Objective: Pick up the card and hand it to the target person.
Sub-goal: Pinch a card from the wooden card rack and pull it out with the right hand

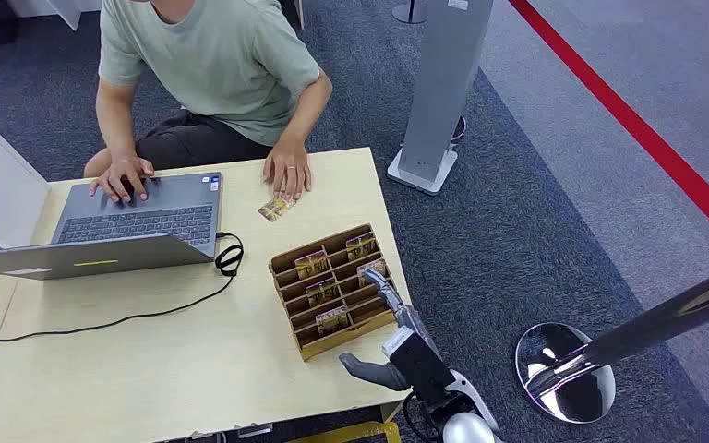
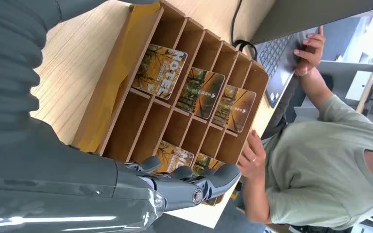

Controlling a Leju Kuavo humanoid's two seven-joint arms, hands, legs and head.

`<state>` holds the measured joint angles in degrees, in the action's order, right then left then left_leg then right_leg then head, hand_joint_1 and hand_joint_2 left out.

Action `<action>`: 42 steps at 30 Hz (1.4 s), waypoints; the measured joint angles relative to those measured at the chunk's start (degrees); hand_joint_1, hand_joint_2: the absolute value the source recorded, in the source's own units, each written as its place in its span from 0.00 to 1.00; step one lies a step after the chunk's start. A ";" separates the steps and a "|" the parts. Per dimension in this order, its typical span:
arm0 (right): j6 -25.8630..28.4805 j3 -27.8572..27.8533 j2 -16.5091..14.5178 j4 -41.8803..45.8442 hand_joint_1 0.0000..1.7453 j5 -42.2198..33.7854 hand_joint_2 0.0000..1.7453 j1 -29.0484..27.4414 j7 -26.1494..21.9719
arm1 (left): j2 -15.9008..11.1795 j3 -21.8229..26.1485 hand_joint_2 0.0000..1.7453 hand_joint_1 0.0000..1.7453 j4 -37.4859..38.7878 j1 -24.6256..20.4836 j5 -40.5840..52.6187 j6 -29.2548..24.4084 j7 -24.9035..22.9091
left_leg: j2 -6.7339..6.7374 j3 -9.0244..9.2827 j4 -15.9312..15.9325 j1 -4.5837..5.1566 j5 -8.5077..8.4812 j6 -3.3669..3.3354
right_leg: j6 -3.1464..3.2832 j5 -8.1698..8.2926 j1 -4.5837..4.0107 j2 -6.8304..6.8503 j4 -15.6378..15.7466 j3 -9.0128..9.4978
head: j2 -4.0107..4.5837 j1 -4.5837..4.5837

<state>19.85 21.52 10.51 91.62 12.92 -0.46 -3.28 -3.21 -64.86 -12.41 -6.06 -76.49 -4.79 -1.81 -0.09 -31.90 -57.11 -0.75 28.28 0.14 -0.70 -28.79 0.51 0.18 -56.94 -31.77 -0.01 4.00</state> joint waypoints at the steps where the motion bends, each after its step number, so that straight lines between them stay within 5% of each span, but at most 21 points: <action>1: 0.20 -0.05 0.00 0.01 0.00 0.65 1.00 0.00 0.32 | 0.00 0.00 0.00 0.00 0.00 0.00 0.11 0.02 0.04 | 0.00 0.00 0.00 0.00 0.00 0.00 | 0.00 0.00 0.00 0.00 0.00 0.00 | 0.00 0.00; 7: 0.99 -0.63 0.07 0.73 0.00 9.57 1.00 0.51 6.09 | 0.00 -0.01 0.00 0.00 0.00 0.00 0.97 0.48 0.46 | 0.00 -0.01 0.00 0.00 0.00 0.00 | 0.00 0.00 0.00 0.00 0.00 0.01 | -0.01 -0.01; 12: -5.07 -1.29 0.79 2.76 0.00 27.34 1.00 4.40 17.68 | 0.00 -0.01 0.00 0.00 0.00 -0.01 1.68 1.32 0.64 | 0.01 0.01 0.00 0.00 -0.01 0.00 | -0.01 0.02 0.00 -0.02 -0.01 0.03 | -0.01 -0.01; 19: -16.54 -0.95 2.43 4.96 0.34 40.51 1.00 14.10 29.38 | 0.00 -0.14 0.00 0.00 0.00 -0.08 2.96 1.82 0.74 | 0.01 0.02 -0.01 0.01 -0.05 -0.03 | -0.03 0.06 0.01 -0.01 -0.03 0.05 | -0.01 -0.05; 27: -18.25 0.63 3.47 5.25 0.63 45.96 1.00 19.49 34.08 | 0.00 -0.22 0.00 0.00 0.00 -0.16 3.88 2.22 0.57 | 0.00 0.00 -0.01 0.01 -0.05 -0.04 | -0.03 0.05 0.01 0.01 -0.03 0.03 | -0.01 -0.06; 42: -16.24 2.46 4.26 4.76 0.53 47.58 1.00 19.71 36.99 | -0.02 -0.98 0.00 0.00 0.00 -0.17 4.87 2.42 0.65 | 0.00 0.00 -0.01 0.01 -0.05 -0.04 | -0.03 0.05 0.01 0.01 -0.03 0.03 | -0.01 -0.07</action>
<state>3.61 23.98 14.78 96.38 60.50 19.26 33.71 -3.23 -65.84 -12.41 -6.23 -71.62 -2.37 -1.16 -0.09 -31.90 -57.12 -0.74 28.23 0.11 -0.73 -28.74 0.52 0.18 -56.97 -31.74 -0.02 3.93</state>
